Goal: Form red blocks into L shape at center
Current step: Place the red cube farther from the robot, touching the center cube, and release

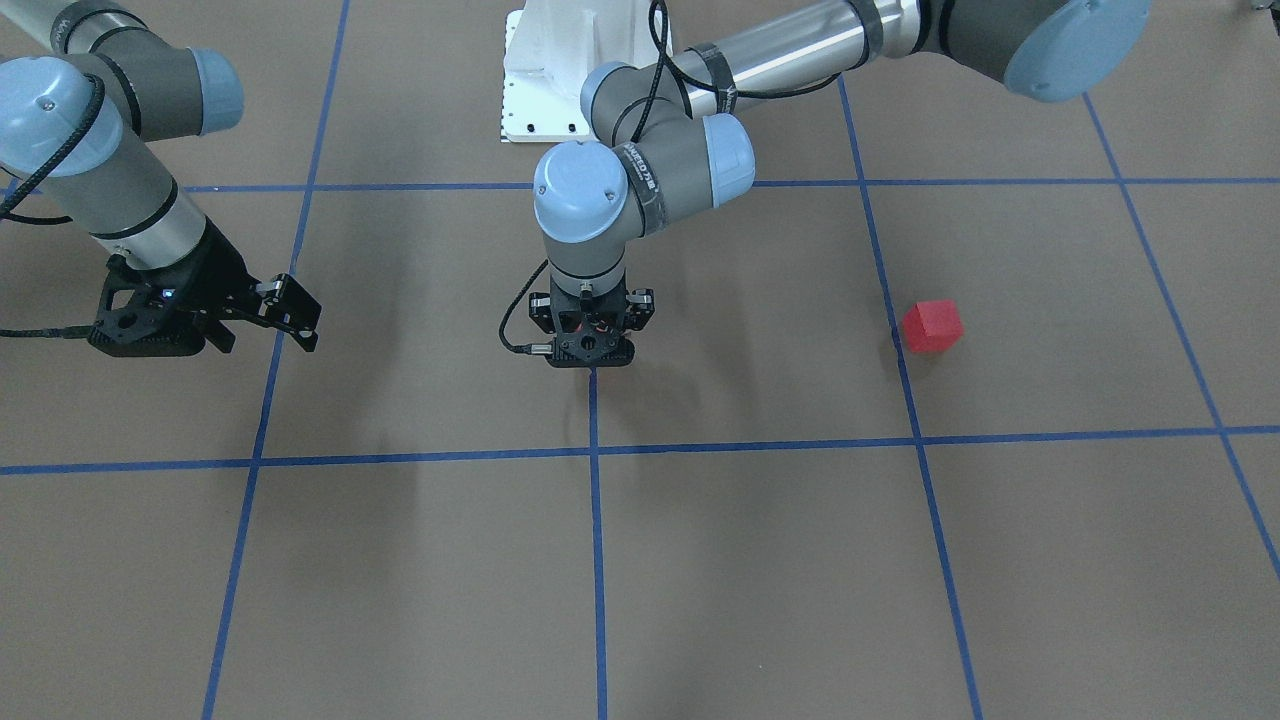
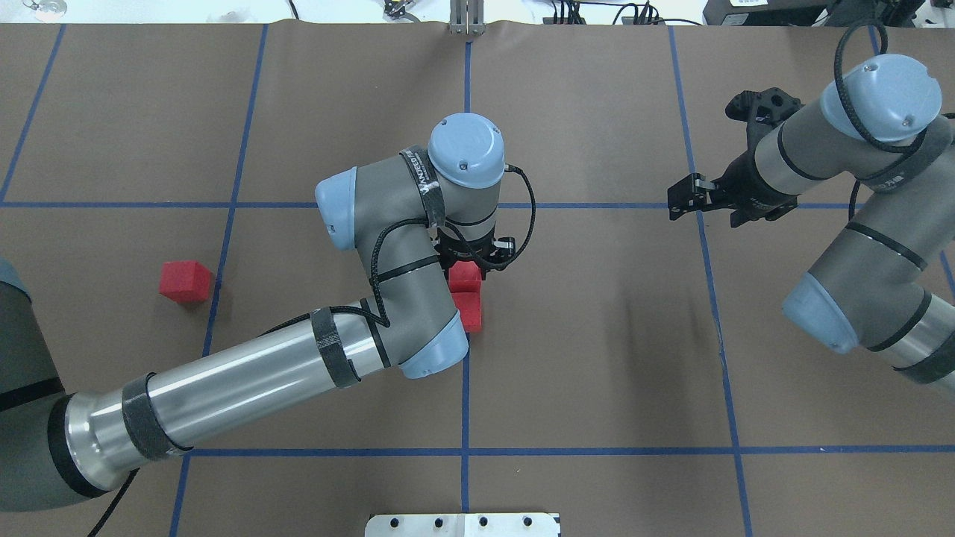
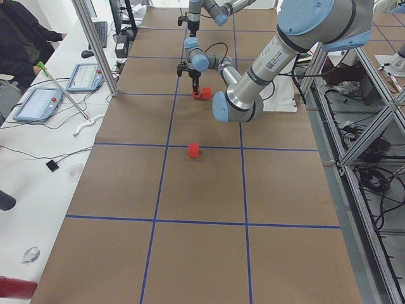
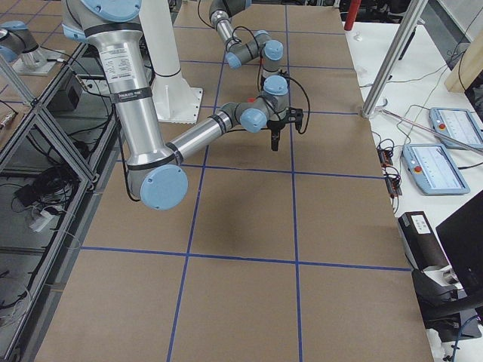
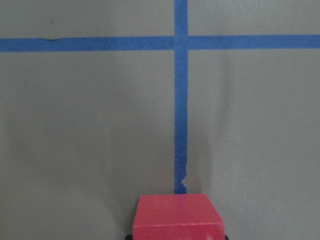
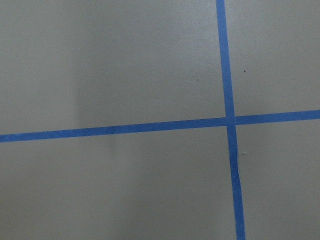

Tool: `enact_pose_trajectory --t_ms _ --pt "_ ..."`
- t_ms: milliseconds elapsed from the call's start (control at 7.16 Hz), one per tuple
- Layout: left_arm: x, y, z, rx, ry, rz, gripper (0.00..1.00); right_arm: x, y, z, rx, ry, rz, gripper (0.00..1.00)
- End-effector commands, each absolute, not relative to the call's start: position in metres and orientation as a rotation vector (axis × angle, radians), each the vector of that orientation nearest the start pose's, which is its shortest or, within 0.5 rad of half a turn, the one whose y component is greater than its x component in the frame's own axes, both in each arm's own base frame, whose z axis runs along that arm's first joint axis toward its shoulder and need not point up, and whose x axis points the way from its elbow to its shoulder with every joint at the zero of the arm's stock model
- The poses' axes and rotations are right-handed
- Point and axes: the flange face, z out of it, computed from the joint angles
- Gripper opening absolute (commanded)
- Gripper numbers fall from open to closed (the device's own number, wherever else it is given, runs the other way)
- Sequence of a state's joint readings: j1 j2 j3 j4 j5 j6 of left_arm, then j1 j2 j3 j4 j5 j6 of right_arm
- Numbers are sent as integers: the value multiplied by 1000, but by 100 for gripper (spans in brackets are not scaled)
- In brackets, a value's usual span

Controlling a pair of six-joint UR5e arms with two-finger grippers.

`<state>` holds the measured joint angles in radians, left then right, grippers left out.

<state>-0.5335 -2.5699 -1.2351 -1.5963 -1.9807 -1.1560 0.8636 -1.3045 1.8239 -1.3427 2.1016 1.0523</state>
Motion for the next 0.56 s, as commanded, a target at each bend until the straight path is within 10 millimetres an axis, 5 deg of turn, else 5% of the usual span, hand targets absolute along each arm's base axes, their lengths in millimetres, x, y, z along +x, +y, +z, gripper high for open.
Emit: enact_pose_trajectory --t_ms 0,419 --pt "645 -484 157 -44 785 31 0 -317 -498 374 74 -882 125 99" --pt "640 -480 158 -42 792 30 0 -317 -498 374 74 -882 125 99"
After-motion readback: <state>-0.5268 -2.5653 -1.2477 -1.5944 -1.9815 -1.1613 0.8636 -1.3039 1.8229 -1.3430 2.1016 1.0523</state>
